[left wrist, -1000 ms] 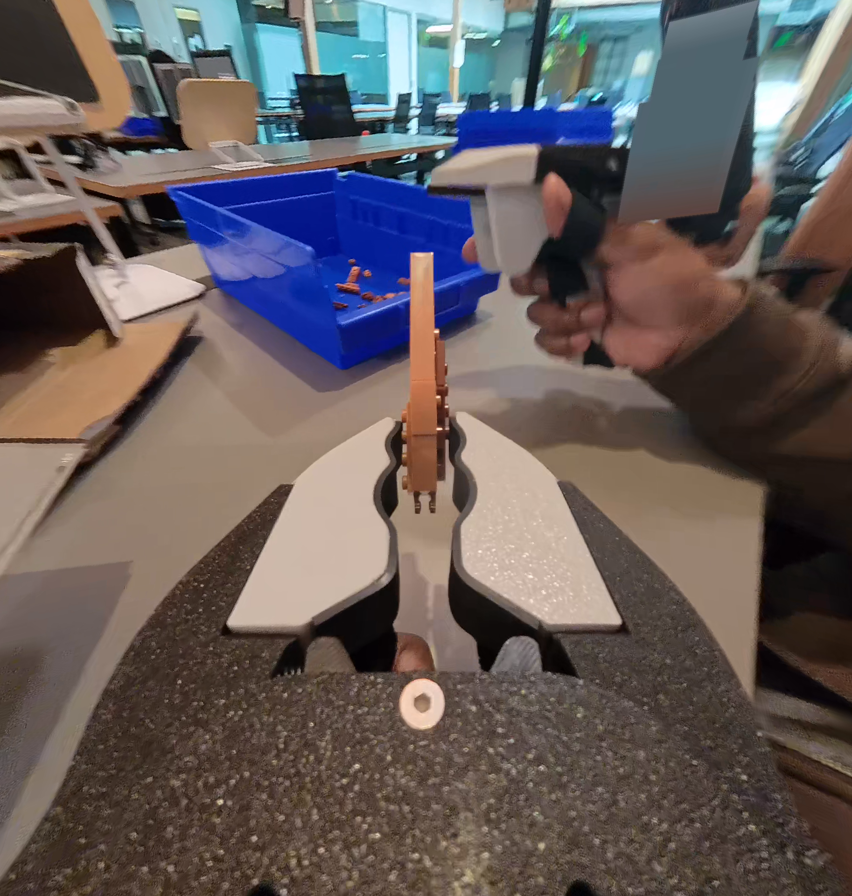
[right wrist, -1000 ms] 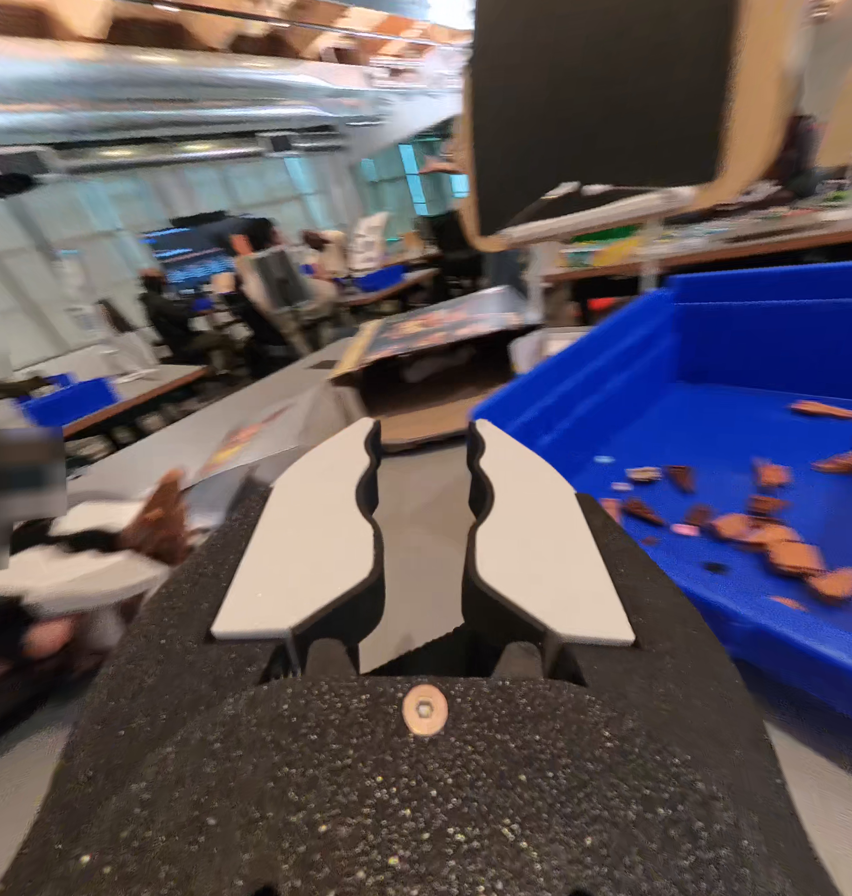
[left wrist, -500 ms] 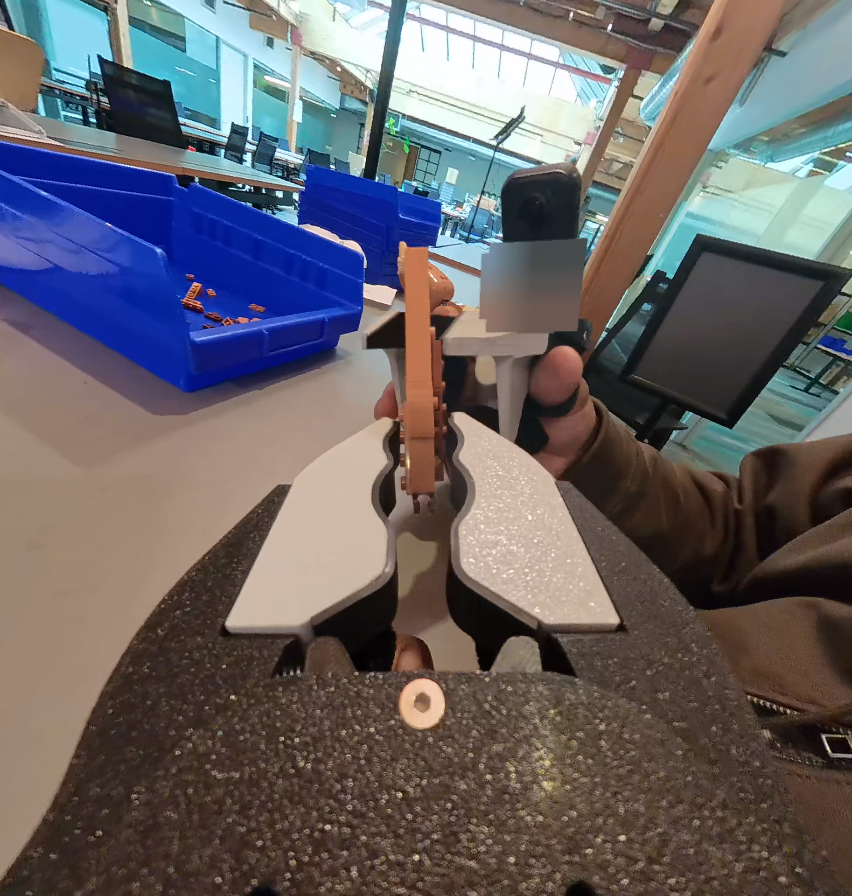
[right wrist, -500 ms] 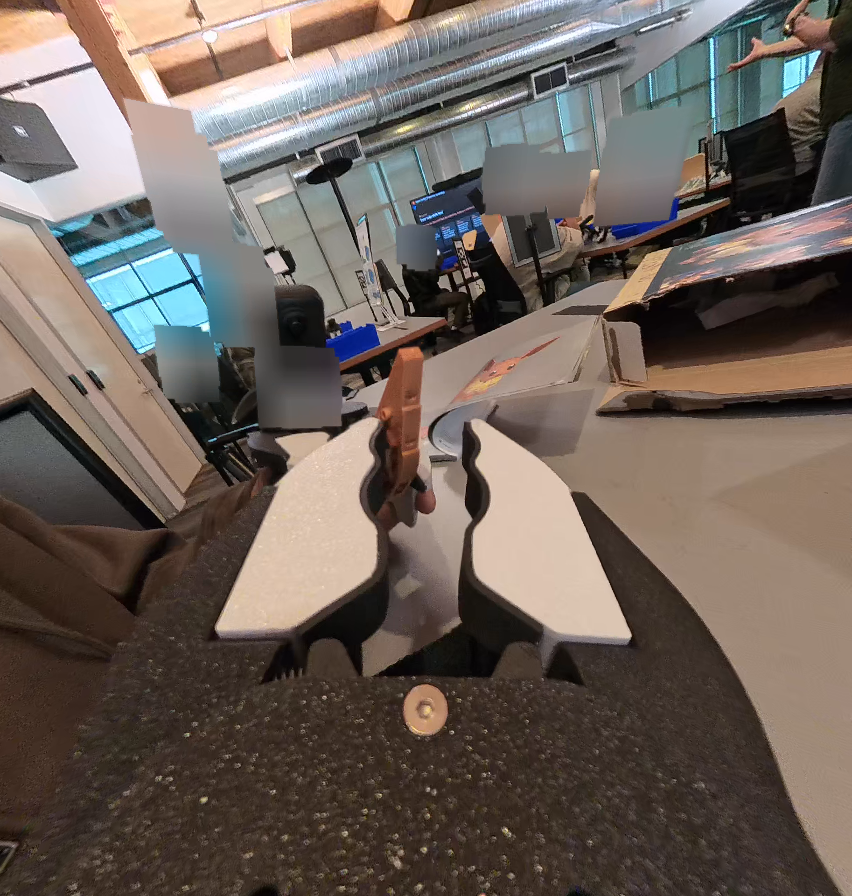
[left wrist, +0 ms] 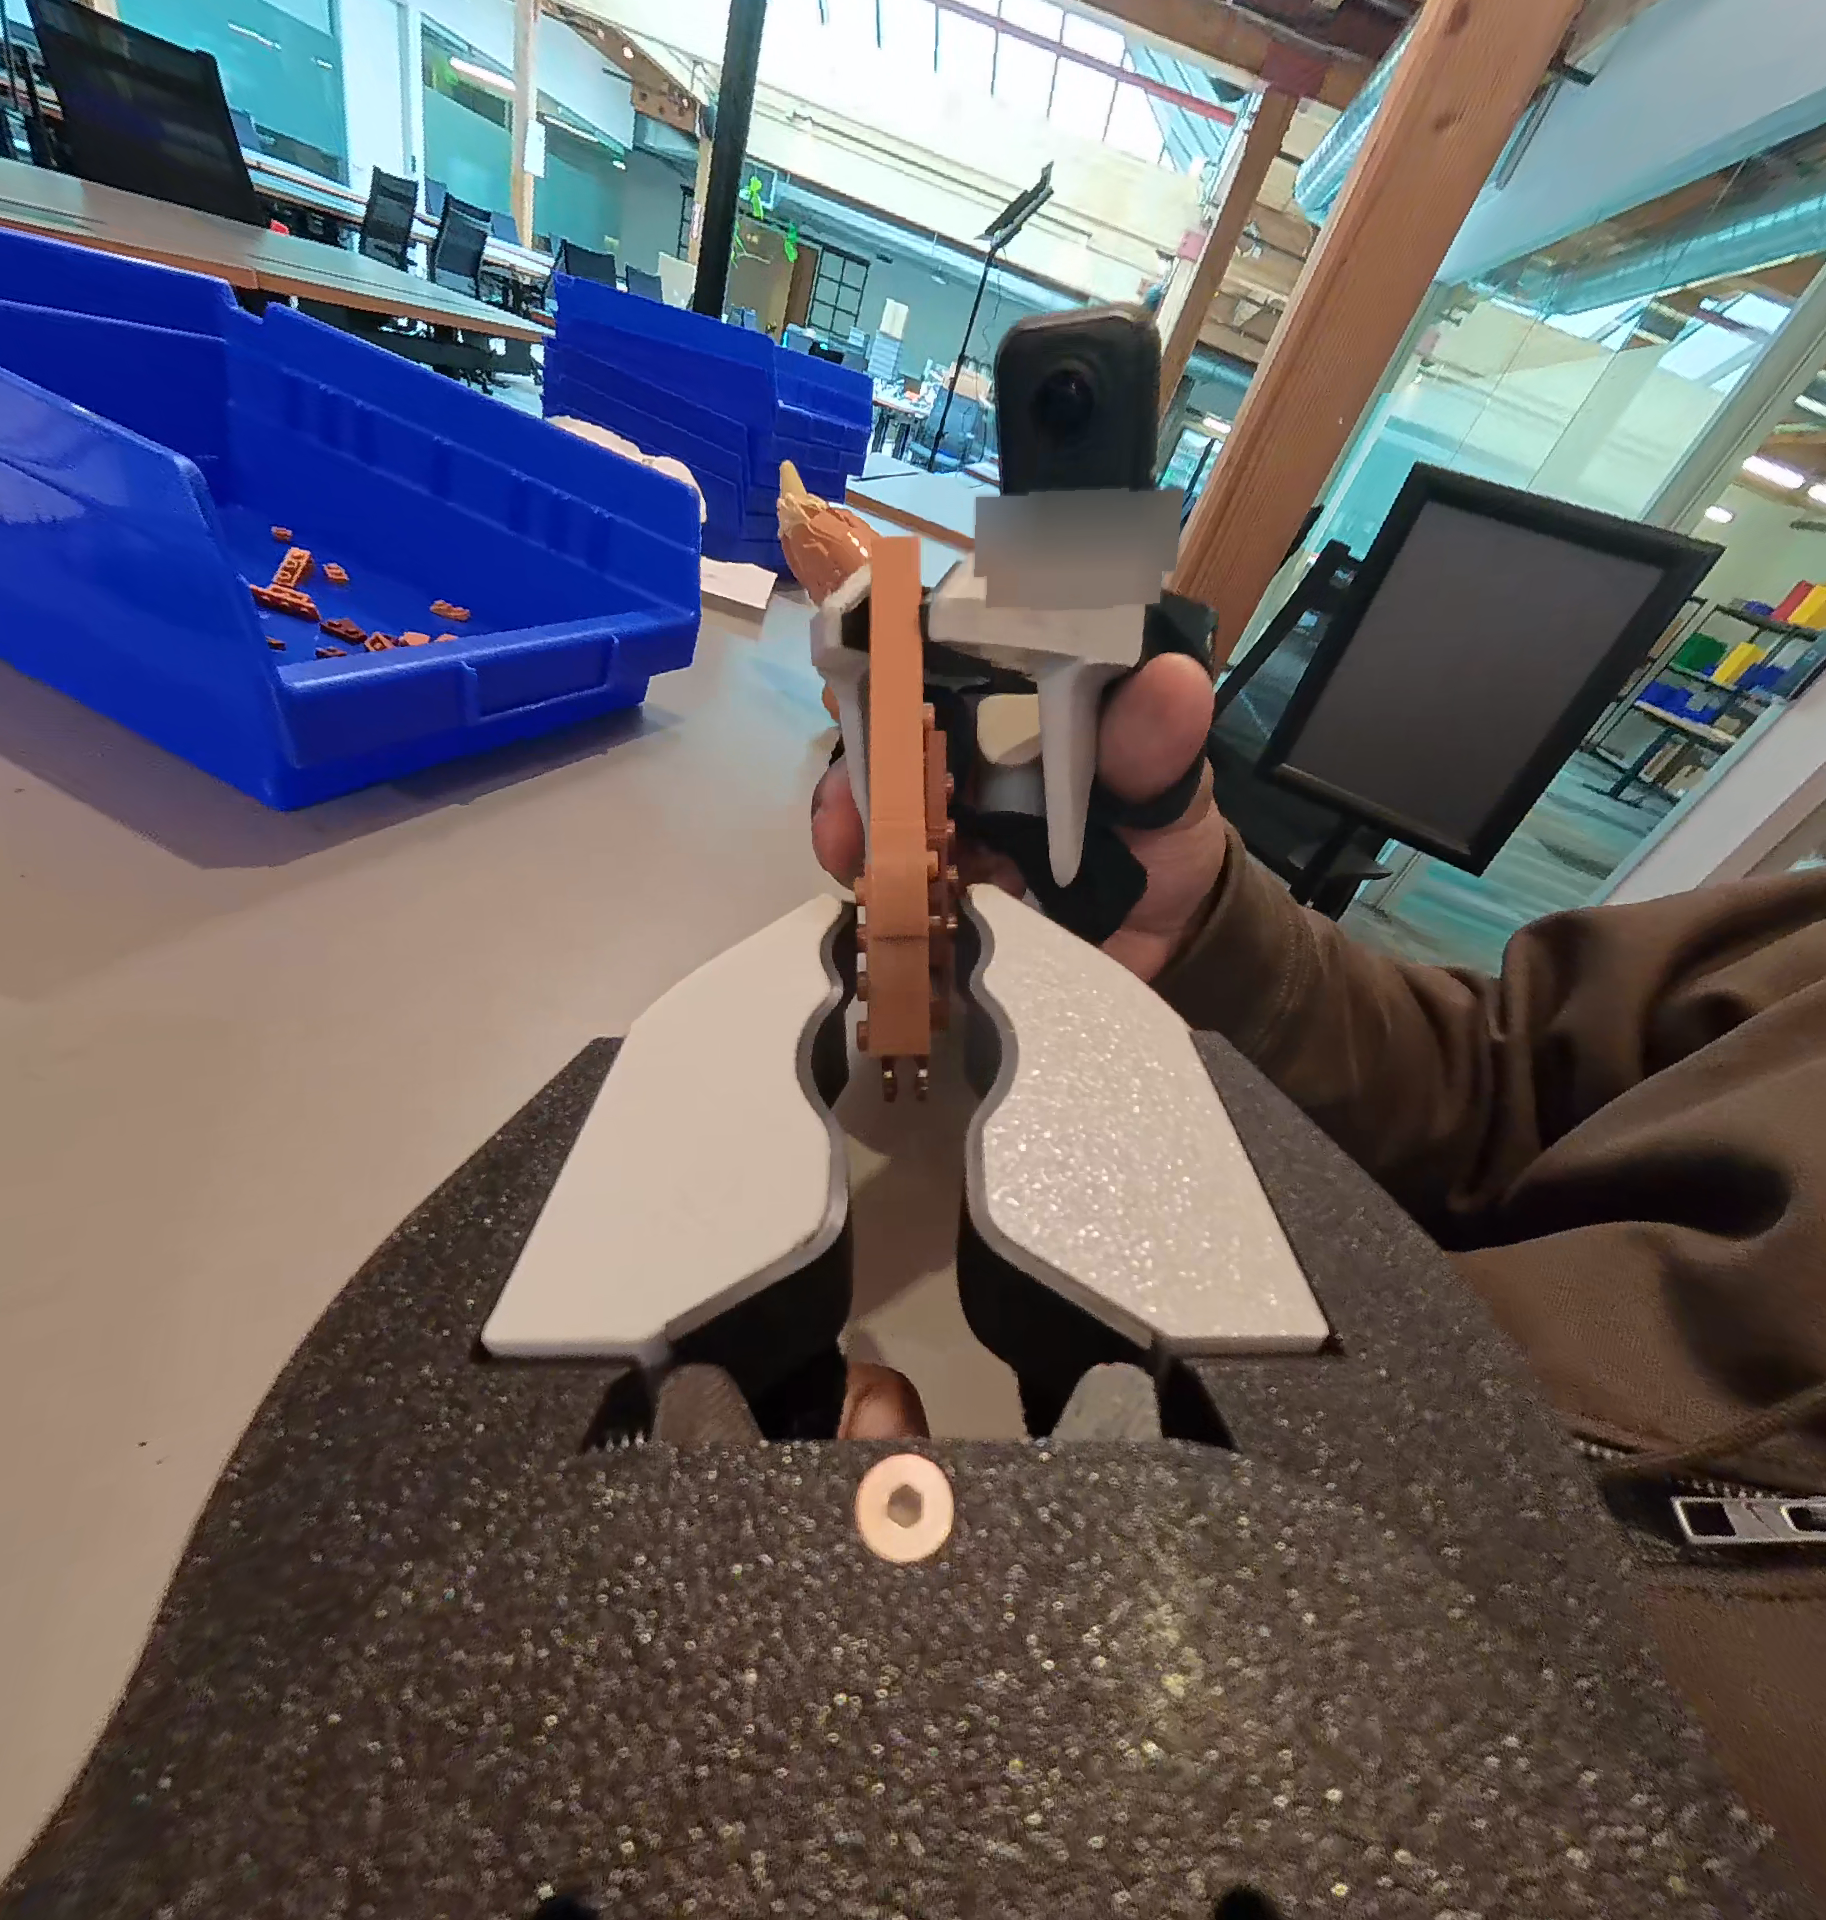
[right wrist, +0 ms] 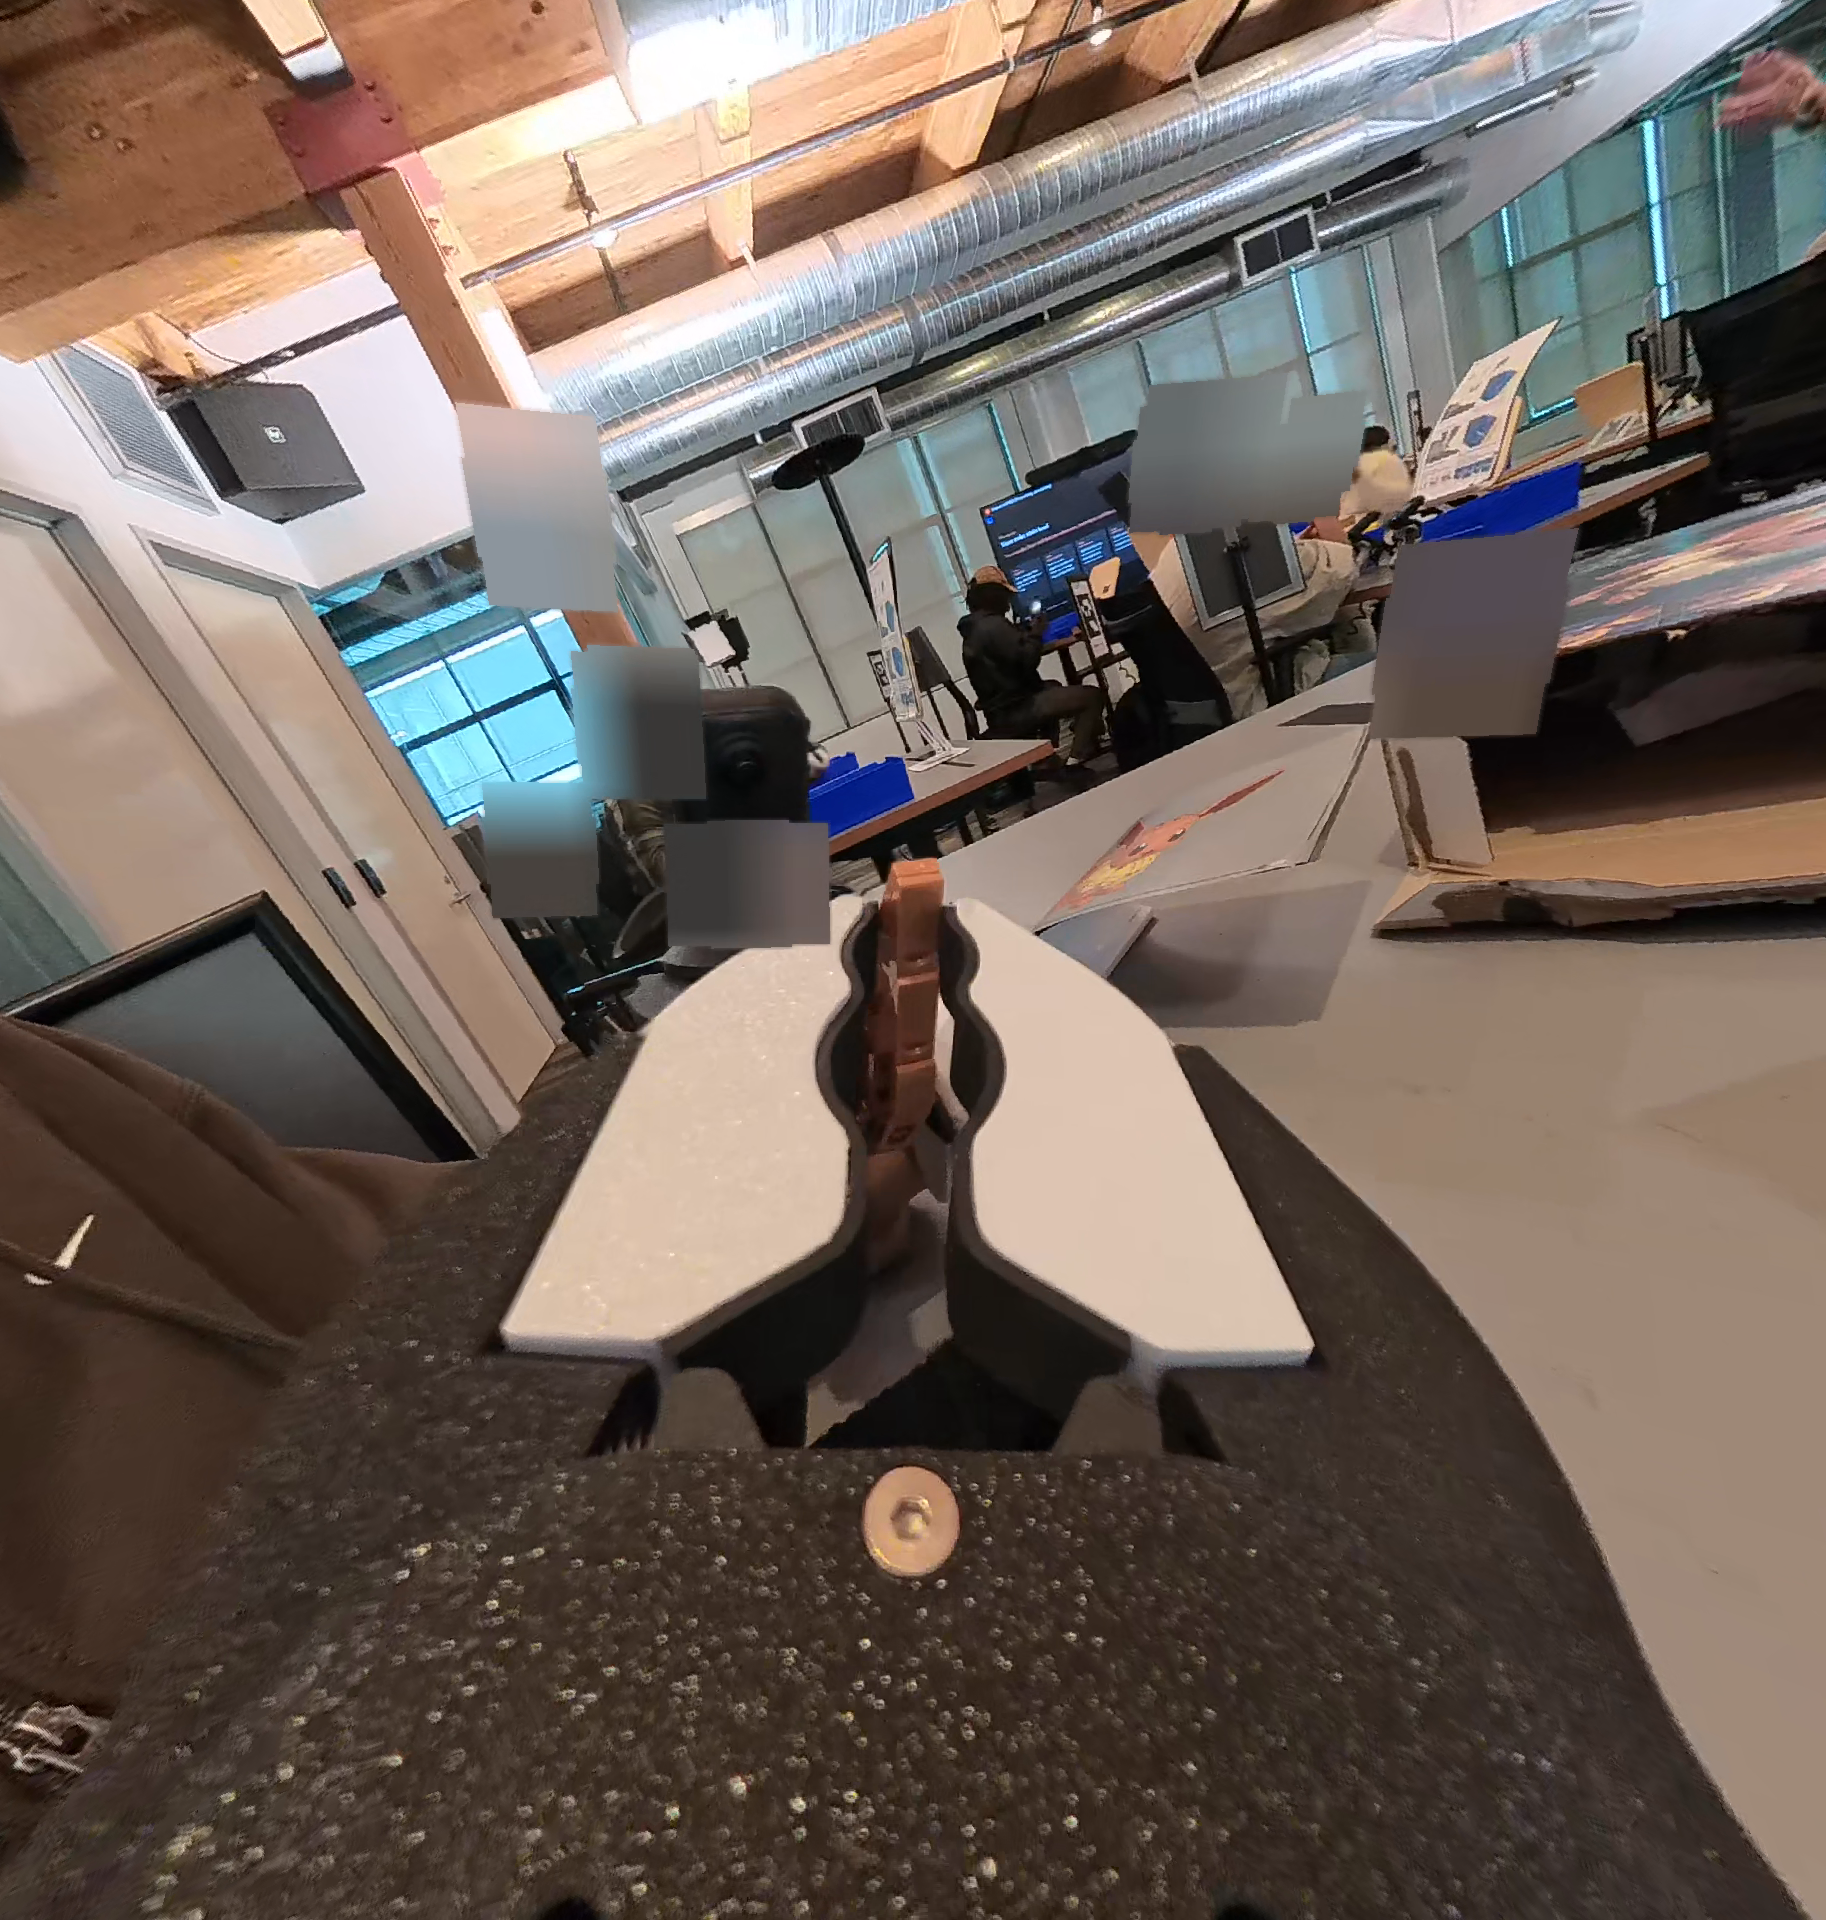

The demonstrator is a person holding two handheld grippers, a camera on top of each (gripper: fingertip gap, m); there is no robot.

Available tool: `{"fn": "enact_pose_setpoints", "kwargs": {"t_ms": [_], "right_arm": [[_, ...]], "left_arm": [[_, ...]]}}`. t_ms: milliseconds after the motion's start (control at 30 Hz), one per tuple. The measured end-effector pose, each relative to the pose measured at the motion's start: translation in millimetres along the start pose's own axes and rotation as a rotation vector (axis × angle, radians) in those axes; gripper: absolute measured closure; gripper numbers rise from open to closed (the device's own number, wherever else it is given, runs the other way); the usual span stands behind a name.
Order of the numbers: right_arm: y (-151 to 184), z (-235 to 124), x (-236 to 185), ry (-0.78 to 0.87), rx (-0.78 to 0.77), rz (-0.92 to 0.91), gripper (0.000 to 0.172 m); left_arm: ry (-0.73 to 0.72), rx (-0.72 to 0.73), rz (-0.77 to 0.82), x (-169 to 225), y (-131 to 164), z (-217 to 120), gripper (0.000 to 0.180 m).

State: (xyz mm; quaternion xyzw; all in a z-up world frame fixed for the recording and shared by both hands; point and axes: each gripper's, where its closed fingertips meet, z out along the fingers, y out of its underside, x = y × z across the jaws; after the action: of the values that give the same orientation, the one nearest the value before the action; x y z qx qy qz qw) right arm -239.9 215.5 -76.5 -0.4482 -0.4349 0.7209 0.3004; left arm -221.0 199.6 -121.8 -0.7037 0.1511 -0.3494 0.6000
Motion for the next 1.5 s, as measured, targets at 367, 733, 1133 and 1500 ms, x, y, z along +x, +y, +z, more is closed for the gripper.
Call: {"fn": "enact_pose_setpoints", "kwargs": {"t_ms": [367, 733, 1133, 1500], "right_arm": [[-10.5, -2.6, -0.4, 0.018, 0.081, -0.005, 0.164], [-6.9, 1.9, -5.1, -0.017, 0.080, 0.031, 0.164], [-0.9, 0.6, 0.8, 0.251, 0.012, -0.393, 0.156], [7.6, 6.5, -3.5, 0.327, -0.048, -0.609, 0.156]], "left_arm": [[-0.002, -0.003, 0.009, 2.7, 1.0, 5.1, 0.150], [0.015, 0.005, 0.034, 6.4, -0.7, 4.4, 0.162], [-0.484, -0.003, 0.460, -33.9, -19.9, -14.0, 0.163], [-0.597, -0.089, 0.585, -42.4, -13.9, -12.1, 0.163]]}}
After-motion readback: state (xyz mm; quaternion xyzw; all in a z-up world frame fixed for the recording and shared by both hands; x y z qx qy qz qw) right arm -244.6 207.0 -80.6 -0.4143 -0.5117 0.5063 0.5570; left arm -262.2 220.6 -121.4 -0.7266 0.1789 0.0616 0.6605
